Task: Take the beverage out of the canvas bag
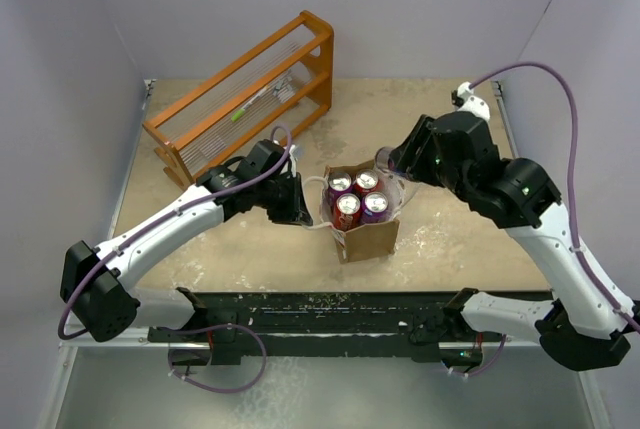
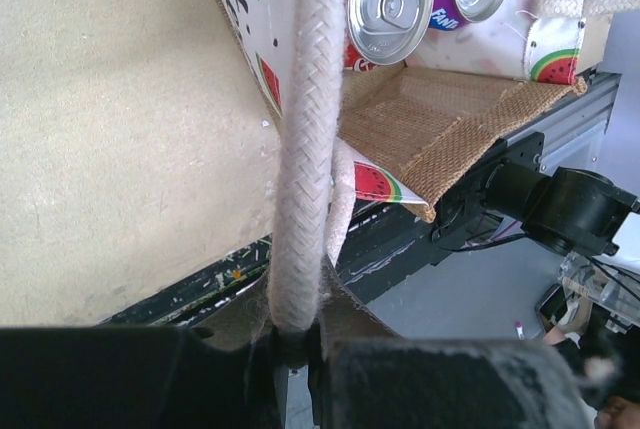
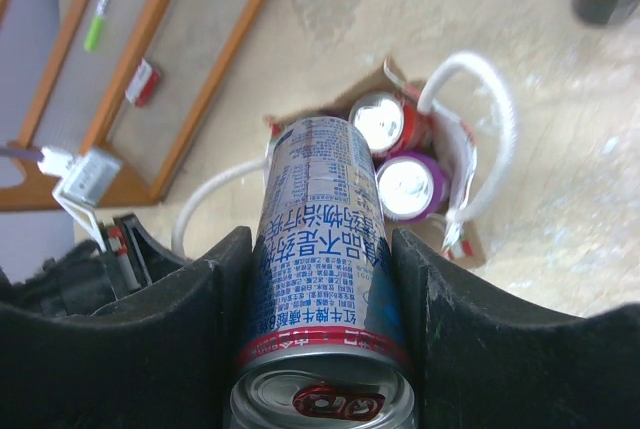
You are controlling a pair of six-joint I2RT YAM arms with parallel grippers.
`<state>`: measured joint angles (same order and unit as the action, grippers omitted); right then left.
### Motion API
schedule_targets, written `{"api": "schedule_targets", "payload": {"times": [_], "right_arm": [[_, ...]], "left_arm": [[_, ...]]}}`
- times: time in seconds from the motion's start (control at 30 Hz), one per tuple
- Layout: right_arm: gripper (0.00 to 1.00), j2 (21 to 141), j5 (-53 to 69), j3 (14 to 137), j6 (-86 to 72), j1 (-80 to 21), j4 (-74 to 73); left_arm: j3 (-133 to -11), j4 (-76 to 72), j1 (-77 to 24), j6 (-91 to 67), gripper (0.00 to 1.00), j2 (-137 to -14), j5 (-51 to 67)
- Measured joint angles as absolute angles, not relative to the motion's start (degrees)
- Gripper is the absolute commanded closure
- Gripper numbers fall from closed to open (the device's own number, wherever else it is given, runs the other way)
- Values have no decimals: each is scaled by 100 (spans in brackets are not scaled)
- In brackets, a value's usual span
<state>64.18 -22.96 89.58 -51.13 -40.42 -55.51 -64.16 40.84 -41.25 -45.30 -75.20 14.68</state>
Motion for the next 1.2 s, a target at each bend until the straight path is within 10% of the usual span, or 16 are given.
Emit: {"api": "schedule_targets", "payload": {"times": [0.47, 1.2], "right_arm": [[100, 6794, -4219, 9972, -3771, -3708, -5507], [100, 10263, -1975, 10973, -4296, 1264, -5111]], "left_arm": [[-6425, 4106, -4119, -4403, 100, -7599, 1461], [-7802, 5264, -4049, -2665, 100, -9157, 1192]]}}
